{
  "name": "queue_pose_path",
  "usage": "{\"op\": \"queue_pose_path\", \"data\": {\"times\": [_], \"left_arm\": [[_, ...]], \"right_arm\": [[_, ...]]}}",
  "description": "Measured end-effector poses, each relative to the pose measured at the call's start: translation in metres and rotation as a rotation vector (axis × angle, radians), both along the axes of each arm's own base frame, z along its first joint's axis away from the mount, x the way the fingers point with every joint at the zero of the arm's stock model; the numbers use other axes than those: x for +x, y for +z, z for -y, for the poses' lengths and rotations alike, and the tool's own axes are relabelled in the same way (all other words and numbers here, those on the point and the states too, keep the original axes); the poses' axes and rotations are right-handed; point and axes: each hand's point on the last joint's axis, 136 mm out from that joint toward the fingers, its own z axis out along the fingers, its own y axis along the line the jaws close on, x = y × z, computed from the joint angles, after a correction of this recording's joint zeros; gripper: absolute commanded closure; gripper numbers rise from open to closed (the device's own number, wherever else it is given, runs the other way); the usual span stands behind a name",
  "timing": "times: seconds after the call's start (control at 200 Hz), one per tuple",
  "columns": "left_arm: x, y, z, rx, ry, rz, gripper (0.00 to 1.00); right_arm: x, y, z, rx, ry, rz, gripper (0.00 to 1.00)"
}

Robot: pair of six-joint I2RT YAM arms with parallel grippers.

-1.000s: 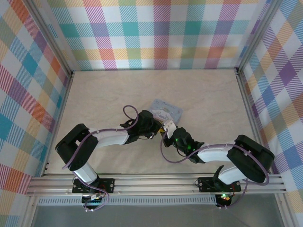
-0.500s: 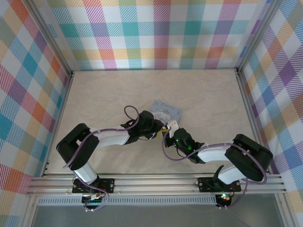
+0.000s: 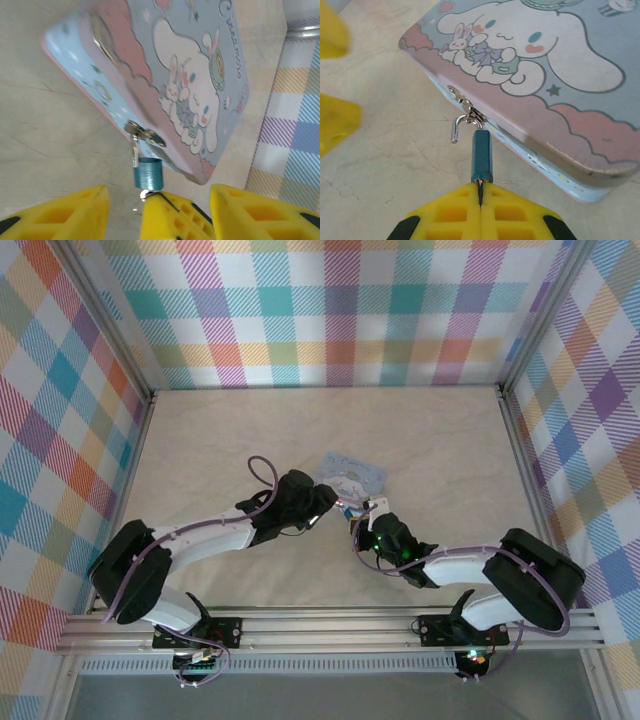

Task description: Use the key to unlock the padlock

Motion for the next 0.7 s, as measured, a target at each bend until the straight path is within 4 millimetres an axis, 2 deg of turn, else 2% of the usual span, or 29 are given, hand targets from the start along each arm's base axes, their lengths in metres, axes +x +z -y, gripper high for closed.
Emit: {"op": "queue_pose_path", "data": {"times": [0.075,0.185,0.39,0.545,0.7], "left_arm": [[0.003,0.003,-0.016,0.061,-0.001,0.029,0.25],[0.015,0.009,-0.038,0.121,0.002,0.062,0.17],[0.043,0.013,-0.065,0.153,-0.016,0.079,0.08],[0.067,0.008,-0.058,0.154,-0.080,0.069,0.07],[0.088,-0.004,-0.029,0.133,-0.209,0.051,0.08]], "right_arm": [[0.001,-0.002,0.006,0.040,-0.035,-0.049,1.00],[0.003,-0.006,0.011,0.100,-0.080,-0.119,1.00],[0.003,-0.014,0.018,0.205,-0.146,-0.242,1.00],[0.003,-0.017,0.021,0.269,-0.188,-0.311,1.00],[0.002,-0.022,0.027,0.312,-0.224,-0.361,1.00]]}}
